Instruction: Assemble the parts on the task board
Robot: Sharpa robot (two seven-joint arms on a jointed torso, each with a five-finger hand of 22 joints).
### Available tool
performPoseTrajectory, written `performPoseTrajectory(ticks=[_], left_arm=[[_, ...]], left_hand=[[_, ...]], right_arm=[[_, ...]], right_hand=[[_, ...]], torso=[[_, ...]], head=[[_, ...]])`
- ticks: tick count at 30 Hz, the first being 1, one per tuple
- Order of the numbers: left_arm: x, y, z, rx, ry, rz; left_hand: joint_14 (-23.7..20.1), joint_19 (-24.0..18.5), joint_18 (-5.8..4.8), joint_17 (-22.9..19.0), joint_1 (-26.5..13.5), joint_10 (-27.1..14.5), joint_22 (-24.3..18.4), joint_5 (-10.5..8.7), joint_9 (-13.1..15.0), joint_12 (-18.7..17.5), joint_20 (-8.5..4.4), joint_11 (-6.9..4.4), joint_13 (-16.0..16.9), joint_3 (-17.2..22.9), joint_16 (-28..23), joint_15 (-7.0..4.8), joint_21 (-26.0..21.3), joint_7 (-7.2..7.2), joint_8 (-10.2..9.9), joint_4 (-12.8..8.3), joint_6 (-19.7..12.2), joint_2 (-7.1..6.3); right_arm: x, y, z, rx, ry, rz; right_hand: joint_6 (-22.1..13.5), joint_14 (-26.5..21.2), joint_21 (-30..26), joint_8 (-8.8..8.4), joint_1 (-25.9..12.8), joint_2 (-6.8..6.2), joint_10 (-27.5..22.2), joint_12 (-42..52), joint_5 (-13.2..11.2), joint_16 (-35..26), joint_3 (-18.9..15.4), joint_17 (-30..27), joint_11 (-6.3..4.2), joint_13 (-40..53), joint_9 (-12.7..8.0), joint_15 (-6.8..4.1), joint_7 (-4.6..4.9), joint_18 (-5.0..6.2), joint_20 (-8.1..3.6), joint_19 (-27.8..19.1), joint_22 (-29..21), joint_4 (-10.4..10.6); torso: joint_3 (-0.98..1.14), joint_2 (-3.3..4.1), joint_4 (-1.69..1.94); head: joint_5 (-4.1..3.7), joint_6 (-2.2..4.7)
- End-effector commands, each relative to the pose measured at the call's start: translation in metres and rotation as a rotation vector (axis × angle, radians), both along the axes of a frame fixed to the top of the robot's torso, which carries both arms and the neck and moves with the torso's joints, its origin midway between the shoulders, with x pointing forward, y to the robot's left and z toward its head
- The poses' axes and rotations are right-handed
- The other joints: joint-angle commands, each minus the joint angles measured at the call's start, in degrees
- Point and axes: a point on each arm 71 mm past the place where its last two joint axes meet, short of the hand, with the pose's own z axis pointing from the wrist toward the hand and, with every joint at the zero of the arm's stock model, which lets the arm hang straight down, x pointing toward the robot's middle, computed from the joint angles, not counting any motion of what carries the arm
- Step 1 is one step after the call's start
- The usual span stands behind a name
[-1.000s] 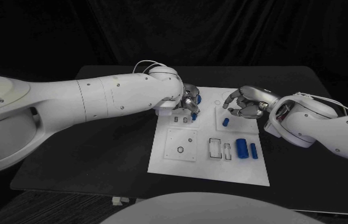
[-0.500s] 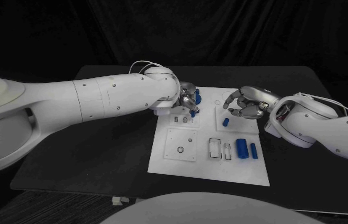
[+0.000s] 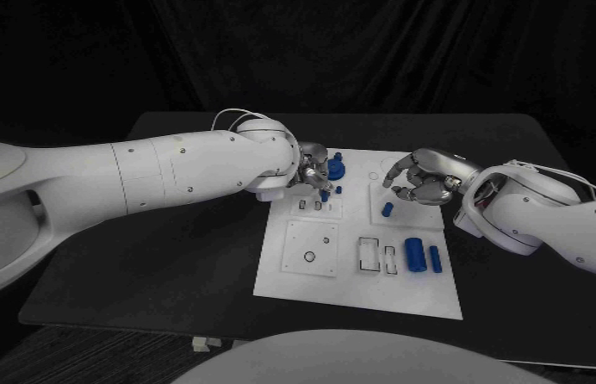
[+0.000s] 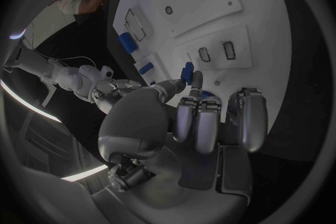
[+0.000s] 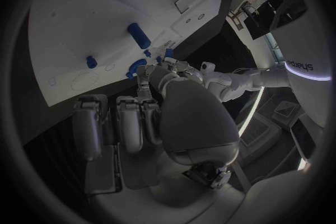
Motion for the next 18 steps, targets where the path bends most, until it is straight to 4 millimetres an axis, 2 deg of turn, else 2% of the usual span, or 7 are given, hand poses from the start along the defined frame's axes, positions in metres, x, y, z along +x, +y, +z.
performPoseTrajectory(ticks=[1,10,14,18], left_arm=[[-0.0016,-0.0035,-0.0004,-0.045,-0.02,-0.006],[-0.0032,-0.0057,-0.0029,-0.11,-0.211,-0.095],[-0.005,-0.0045,-0.0022,-0.184,-0.298,-0.125],[-0.0068,-0.0021,-0.0031,-0.215,-0.331,-0.135]], left_hand=[[5.8,-0.4,0.27,15.1,0.5,0.4,10.5,0.29,0.1,-0.3,0.01,0.47,9.7,0.0,0.1,0.39,-0.3,-1.65,-0.2,-0.3,1.4,0.01],[5.8,-0.3,0.21,15.1,0.5,0.5,10.6,0.11,0.3,-0.2,0.06,0.54,9.8,-0.3,0.1,0.47,-0.1,-1.62,-0.2,0.0,1.6,-0.13],[5.8,-0.1,0.17,15.1,0.8,0.6,10.7,0.06,0.4,0.0,0.07,0.5,9.9,-0.5,0.1,0.47,0.1,-1.69,-0.2,0.0,1.8,-0.35],[5.8,-0.1,0.15,15.1,0.8,0.7,10.7,0.06,0.4,0.0,0.07,0.49,9.9,-0.5,0.1,0.47,0.2,-1.7,-0.2,0.0,1.8,-0.37]], right_arm=[[-0.0006,-0.0002,-0.0007,0.005,-0.009,-0.002],[-0.0007,-0.0011,-0.0013,0.007,-0.011,-0.004],[-0.0007,-0.0024,-0.0012,0.007,-0.013,-0.007],[-0.0009,-0.0031,-0.0011,0.008,-0.015,-0.009]], right_hand=[[-0.3,6.0,-0.2,-0.27,0.6,-0.1,6.0,0.2,0.3,0.1,0.4,15.1,0.23,15.1,0.0,0.57,0.03,-0.52,0.36,4.9,14.6,-0.1],[-0.3,6.0,-0.2,-0.27,0.6,-0.1,6.0,0.2,0.3,0.1,0.4,15.1,0.23,15.1,0.0,0.57,0.03,-0.52,0.36,4.9,14.6,-0.1],[-0.3,6.0,-0.2,-0.27,0.6,-0.1,6.0,0.2,0.3,0.1,0.4,15.1,0.23,15.1,0.0,0.57,0.03,-0.52,0.36,4.9,14.6,-0.1],[-0.3,6.0,-0.3,-0.31,0.7,-0.11,6.0,0.2,0.4,0.1,0.4,15.1,0.25,15.1,-0.1,0.6,0.04,-0.51,0.39,4.9,14.6,-0.1]], torso=[[-0.01,0.01,0.04],[-0.02,-0.13,0.2],[-0.07,-0.1,0.14],[-0.03,-0.07,0.02]], head=[[0.08,0.0],[-0.33,0.0],[-0.35,0.0],[-0.22,0.0]])
